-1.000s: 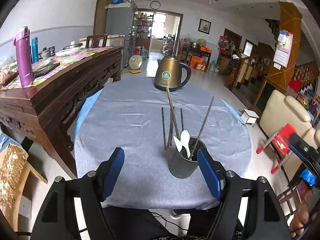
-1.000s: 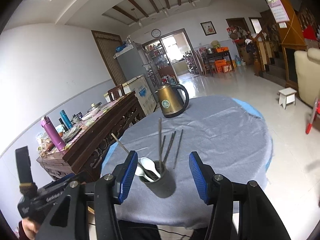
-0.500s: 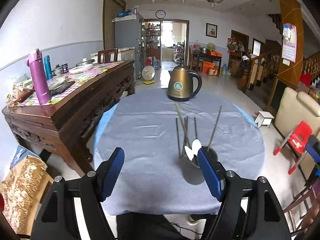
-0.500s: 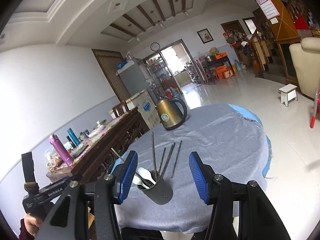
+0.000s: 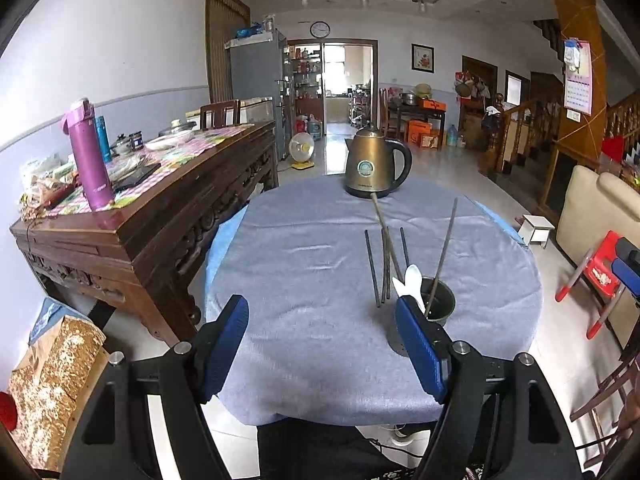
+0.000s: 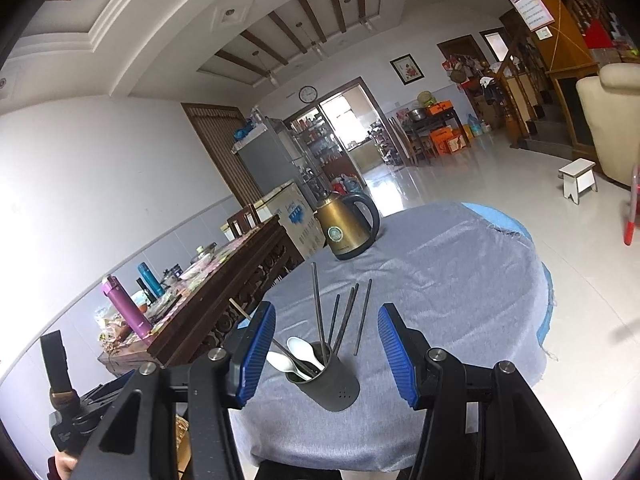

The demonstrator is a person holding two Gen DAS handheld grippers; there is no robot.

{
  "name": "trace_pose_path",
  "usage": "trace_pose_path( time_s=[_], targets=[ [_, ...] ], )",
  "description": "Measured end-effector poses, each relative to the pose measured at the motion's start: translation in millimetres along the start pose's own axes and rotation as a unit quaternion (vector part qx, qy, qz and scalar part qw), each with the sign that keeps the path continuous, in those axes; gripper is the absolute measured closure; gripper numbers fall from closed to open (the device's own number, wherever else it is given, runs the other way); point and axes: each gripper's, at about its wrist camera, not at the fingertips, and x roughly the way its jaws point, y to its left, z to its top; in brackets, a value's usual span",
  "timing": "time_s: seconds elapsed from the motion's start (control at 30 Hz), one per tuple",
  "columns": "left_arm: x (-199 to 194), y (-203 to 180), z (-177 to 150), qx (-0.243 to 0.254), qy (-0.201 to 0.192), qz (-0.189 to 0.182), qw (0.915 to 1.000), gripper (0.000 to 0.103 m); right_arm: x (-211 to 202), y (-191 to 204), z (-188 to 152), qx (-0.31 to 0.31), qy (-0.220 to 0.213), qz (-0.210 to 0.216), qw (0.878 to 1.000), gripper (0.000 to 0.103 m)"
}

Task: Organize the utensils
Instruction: 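Withdraw both open tools up and away from the cup, then move both open tools over the loose dark chopsticks on the cloth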

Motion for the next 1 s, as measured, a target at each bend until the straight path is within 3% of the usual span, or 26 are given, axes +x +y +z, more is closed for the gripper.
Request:
trace_pose_path(
  time_s=[0.57, 1.0],
  targets=[
    [-4, 29, -11, -0.043, -0.004, 0.001, 0.9991, 0.026, 9, 32, -3, -0.039, 0.022, -0.004, 0.999, 0.046],
    [7, 20, -20, -0.025, 0.016, 0.001, 0.9996, 0.026, 15, 18, -8, -0.011, 0.038, -0.010, 0.999, 0.046]
  ],
)
